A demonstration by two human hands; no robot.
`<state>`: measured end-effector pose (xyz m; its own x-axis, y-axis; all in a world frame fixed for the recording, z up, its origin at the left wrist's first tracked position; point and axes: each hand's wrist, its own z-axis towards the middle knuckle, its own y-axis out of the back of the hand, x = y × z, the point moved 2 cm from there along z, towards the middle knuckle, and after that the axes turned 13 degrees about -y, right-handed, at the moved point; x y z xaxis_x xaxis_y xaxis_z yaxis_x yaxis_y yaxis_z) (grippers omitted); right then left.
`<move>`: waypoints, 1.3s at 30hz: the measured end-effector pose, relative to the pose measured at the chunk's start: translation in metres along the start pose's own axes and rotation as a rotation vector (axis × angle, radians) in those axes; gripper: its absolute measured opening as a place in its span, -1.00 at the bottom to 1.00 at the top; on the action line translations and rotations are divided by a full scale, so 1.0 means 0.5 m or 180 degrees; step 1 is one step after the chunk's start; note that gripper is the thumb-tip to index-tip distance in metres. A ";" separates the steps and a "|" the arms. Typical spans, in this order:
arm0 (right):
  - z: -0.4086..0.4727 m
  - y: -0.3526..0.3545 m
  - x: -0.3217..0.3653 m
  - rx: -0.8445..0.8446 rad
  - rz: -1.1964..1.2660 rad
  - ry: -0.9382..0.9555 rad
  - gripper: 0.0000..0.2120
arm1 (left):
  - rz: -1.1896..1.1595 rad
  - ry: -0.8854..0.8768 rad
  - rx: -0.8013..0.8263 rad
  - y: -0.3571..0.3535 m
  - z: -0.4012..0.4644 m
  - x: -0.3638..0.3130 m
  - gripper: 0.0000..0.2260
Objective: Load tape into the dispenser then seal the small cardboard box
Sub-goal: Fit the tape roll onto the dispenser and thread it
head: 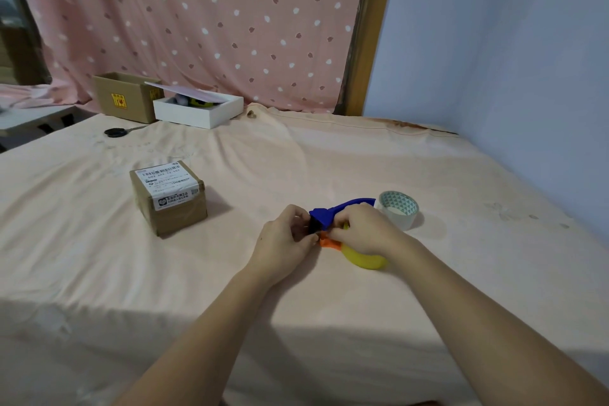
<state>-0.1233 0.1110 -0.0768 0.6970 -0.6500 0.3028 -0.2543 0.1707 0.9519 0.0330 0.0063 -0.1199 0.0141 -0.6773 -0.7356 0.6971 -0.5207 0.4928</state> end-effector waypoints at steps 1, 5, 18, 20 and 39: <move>0.000 0.002 0.002 0.0011 -0.0013 -0.0044 -0.70 | -0.0015 0.0008 -0.0004 -0.001 -0.001 0.000 -0.75; -0.004 0.010 0.012 0.0086 -0.0056 -0.0123 -0.72 | -0.0015 0.0051 -0.0031 -0.003 -0.003 0.005 -0.71; 0.003 0.009 0.017 0.0193 0.0039 -0.0214 -0.74 | 0.0045 0.0125 -0.0146 -0.010 0.004 -0.003 -0.84; 0.004 0.007 0.009 0.0232 0.0102 -0.0140 -0.75 | 0.0102 0.0137 -0.0184 -0.010 0.004 -0.004 -0.84; 0.011 0.011 0.001 0.0126 0.0483 -0.0159 -0.85 | -0.0011 0.0245 -0.0087 -0.004 0.001 -0.011 -0.91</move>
<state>-0.1281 0.1078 -0.0718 0.6146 -0.6551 0.4394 -0.3812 0.2411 0.8925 0.0314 0.0109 -0.1165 0.0661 -0.6330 -0.7713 0.7166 -0.5078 0.4781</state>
